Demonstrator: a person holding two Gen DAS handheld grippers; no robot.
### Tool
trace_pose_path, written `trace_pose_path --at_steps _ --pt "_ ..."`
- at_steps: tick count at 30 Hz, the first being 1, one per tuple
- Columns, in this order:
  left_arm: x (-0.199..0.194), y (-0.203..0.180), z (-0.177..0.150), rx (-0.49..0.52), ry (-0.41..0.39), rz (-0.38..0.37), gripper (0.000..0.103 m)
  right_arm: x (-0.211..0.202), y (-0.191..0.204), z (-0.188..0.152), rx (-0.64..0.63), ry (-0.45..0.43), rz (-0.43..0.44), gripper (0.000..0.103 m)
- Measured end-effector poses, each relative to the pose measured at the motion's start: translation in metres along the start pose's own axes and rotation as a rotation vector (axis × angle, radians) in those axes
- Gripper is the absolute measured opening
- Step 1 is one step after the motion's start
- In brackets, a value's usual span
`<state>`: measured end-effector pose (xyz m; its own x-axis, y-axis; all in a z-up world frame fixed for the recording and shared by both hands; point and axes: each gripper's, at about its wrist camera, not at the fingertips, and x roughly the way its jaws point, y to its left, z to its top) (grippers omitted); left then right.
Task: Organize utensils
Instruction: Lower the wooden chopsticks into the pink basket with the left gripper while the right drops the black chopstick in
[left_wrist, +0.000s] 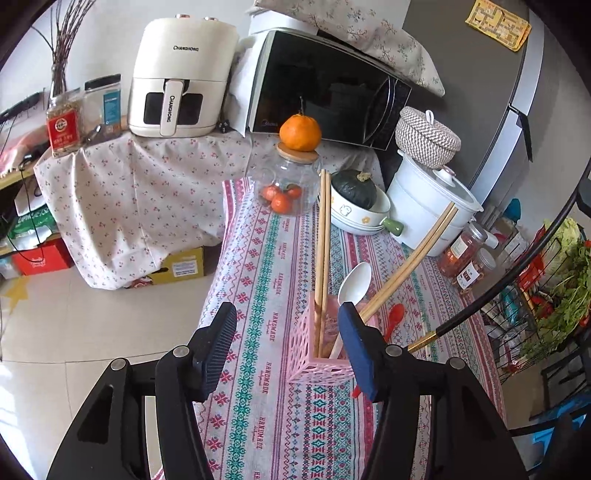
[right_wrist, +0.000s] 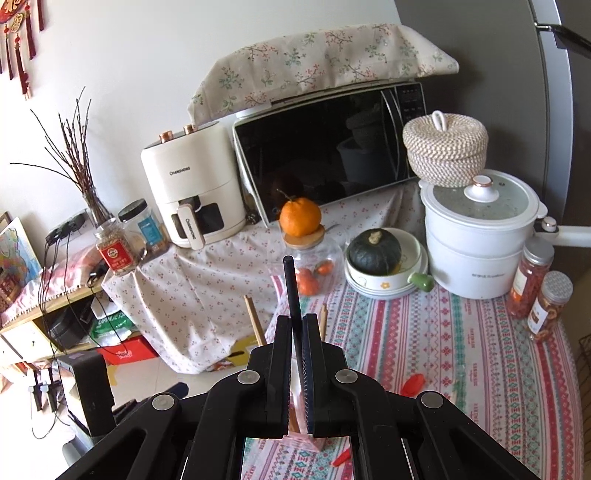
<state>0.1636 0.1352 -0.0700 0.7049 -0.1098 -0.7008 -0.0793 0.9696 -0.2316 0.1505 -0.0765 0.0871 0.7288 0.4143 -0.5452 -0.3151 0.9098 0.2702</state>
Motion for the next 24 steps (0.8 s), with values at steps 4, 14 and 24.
trace_pose_path --at_steps 4,14,24 --pt "0.000 0.005 -0.004 0.012 0.017 0.006 0.060 0.015 0.007 0.001 -0.010 -0.008 0.002 0.004" --pt "-0.006 0.008 -0.004 0.009 0.024 -0.016 0.060 0.066 0.000 -0.021 0.025 0.100 -0.016 0.004" --pt "-0.003 -0.002 -0.008 0.043 0.038 -0.017 0.061 0.072 -0.010 -0.030 0.062 0.151 0.021 0.015"
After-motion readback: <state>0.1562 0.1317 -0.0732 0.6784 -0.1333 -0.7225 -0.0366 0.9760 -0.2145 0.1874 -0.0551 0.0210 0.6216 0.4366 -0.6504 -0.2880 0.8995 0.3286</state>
